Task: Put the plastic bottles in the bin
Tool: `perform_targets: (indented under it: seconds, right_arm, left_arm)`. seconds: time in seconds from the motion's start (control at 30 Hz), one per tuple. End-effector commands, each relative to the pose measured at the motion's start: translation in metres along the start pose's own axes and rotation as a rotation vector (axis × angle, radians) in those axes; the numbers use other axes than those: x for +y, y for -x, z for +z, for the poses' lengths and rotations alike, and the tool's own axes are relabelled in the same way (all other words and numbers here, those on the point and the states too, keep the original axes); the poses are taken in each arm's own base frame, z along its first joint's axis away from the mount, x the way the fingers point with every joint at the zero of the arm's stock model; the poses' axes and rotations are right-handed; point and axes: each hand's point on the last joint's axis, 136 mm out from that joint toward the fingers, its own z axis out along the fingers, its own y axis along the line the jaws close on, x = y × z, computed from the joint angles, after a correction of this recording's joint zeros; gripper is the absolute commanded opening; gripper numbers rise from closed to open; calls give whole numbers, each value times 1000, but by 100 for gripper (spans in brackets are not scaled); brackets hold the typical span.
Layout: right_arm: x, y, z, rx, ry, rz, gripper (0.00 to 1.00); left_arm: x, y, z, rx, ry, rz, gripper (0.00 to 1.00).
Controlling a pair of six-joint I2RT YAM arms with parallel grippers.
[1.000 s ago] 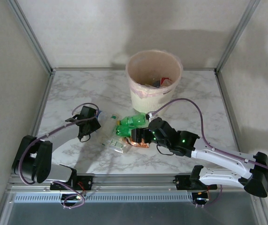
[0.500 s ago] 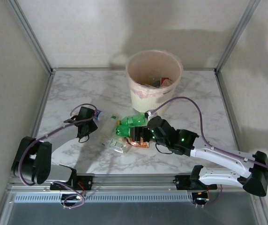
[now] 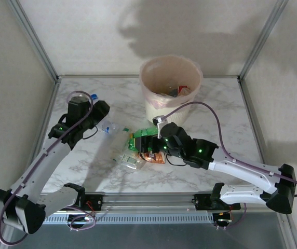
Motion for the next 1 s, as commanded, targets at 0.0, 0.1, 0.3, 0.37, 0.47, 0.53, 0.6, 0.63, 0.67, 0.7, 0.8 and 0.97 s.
perform_targets:
  seconds: [0.0,0.1,0.3,0.37,0.47,0.53,0.6,0.63,0.67,0.7,0.8,0.97]
  right_arm:
    - [35,21,-5,-47,117,-22,92]
    - [45,34,-10,-81,144,-18,94]
    - [13,59,-40,-202,-39,15,95]
    - [0,55,-55,-225,-68,17,95]
    - [-20,40,-70,-218,-100,34,95]
    - [-34,27,-77,-199,-127,64,94]
    - [-44,16,-81,-187,-137,91,94]
    - [-49,11,-82,-182,-141,105,94]
    - [-51,8,-83,-178,-144,113,94]
    - [-54,5,-84,-174,-149,119,93]
    - [-59,0,-83,-161,-164,128,93]
    - [-62,-5,-80,-145,-170,129,93]
  left_arm:
    - [-56,-19,-12,113,-227,-60,61]
    - [-92,-30,-23,155,-354,-50,61]
    - [-144,-24,-42,127,-474,46,62]
    - [-166,-12,-43,102,-516,53,62]
    - [-203,-5,-40,91,-588,59,61]
    - [-231,-7,-33,98,-620,84,61]
    - [-256,-16,-24,114,-645,113,61]
    - [-268,-19,-19,119,-658,122,61]
    - [-276,-22,-13,125,-662,128,61]
    - [-284,-26,-6,134,-666,134,60]
    - [-293,-33,22,152,-629,133,60]
    - [-299,-58,64,209,-542,182,63]
